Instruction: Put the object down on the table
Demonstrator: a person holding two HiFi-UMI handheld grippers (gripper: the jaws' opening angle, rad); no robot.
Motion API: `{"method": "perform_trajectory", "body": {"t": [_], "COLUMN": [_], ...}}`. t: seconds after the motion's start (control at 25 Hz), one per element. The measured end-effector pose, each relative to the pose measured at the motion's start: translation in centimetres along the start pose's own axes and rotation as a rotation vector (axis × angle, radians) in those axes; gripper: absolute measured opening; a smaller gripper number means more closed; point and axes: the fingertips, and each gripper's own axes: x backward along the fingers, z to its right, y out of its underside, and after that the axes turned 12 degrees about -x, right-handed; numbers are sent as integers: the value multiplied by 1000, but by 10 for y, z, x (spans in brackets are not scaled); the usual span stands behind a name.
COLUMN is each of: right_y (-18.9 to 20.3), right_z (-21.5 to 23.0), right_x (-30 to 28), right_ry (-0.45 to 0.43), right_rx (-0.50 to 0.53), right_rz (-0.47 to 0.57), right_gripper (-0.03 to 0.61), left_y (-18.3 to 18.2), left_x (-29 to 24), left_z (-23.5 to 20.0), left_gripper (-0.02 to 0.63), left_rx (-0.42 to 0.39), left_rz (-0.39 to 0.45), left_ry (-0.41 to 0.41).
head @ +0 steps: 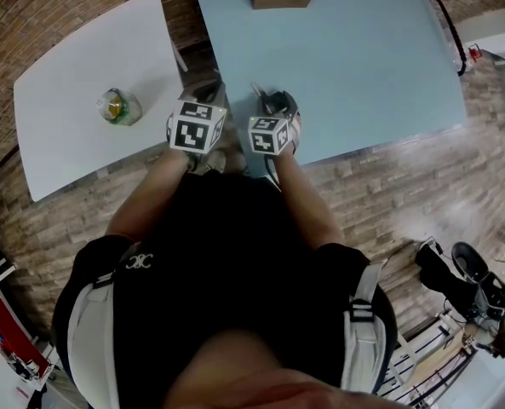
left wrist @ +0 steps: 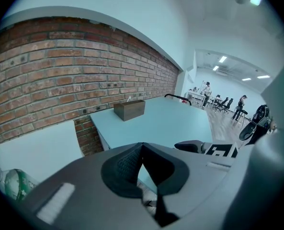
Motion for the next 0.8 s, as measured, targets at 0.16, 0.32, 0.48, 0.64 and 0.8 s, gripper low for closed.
{"method": "perform_trajectory", "body": {"t": [0.16,0.32,0.48,0.64,0.8], "right_y": [-10,-24,-47,-72,-92], "right_z": [13,29,47,61,78], "right_x": [11,22,40,62,85], "right_ry": [32,45,31,11,32], "right_rx": [-79,-242,-395,-439,-413], "right_rz": [16,28,65,147,229], "right_gripper": [50,15,14,14,14], "left_y": [-1,-5,-9,-16,-25], "left_x": [-2,-3,-7,-11,-14], "left_z": [3,6,12,19,25], "left_gripper": [0,0,0,0,0], "left_rx": [-8,-23,-34,-47,-63], "left_rz": [4,13,21,31,46], "left_ry": [4,12,29,47,65]}}
